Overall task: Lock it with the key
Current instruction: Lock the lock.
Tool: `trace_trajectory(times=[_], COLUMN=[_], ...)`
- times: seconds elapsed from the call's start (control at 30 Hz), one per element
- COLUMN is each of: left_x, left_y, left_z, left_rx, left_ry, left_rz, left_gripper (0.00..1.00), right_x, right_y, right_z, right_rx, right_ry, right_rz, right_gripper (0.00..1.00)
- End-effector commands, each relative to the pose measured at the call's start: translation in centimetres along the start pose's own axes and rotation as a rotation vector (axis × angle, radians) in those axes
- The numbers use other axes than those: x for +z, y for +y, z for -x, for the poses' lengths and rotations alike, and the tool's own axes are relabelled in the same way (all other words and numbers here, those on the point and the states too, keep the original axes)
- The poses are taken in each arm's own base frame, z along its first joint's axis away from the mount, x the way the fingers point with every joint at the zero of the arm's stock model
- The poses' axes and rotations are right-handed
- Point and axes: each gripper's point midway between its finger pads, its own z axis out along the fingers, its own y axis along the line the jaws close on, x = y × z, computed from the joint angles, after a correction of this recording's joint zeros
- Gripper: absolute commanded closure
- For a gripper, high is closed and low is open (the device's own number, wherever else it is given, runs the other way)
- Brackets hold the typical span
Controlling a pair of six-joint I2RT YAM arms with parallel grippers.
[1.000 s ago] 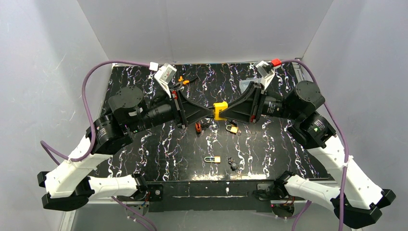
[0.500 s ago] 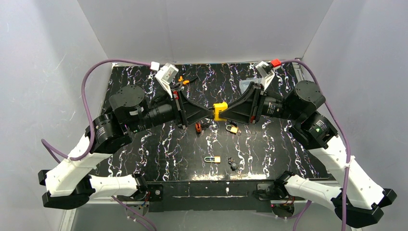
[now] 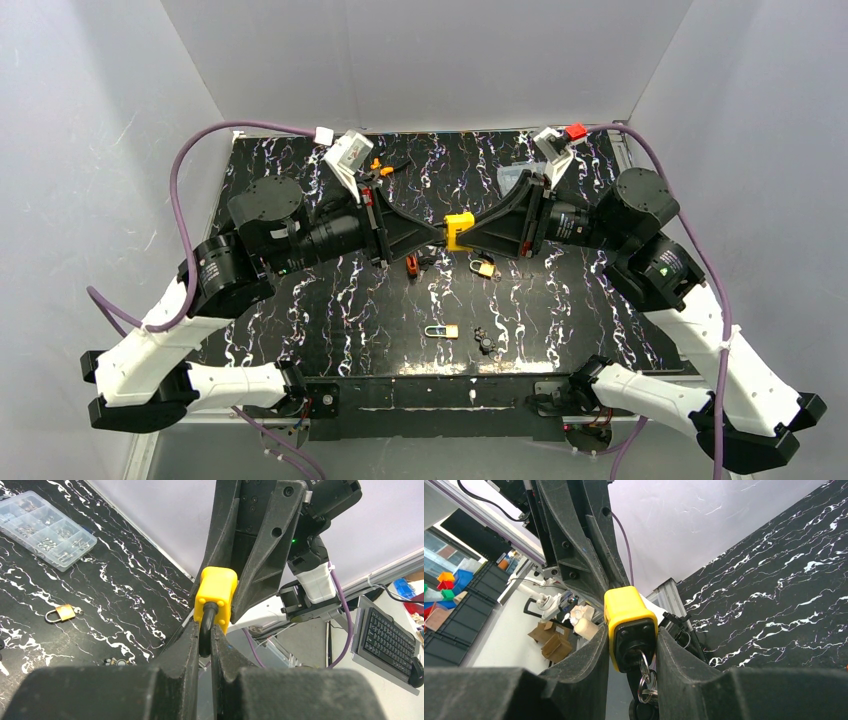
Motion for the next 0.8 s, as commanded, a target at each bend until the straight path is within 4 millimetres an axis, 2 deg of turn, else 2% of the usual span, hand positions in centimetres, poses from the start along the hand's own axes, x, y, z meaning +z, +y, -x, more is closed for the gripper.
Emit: trace_trajectory(times=[0.0, 0.77], left_x=[5.8, 7.1], left_y=[2.2, 1.5], left_z=[-6.9, -7.5], left_rx=[-0.038, -0.035], left_ry=[0.244, 0.271], left_rz=[0.046, 0.025], left_gripper=[1.0, 1.0], right_x=[0.4, 0.4], right_y=[5.5, 5.9], right_z=[2.5, 2.5], right_rx=[-0.144, -0.15], right_ry=[-0.07, -0.059], right_rz=[0.197, 0.213], right_gripper=[0.99, 0.99])
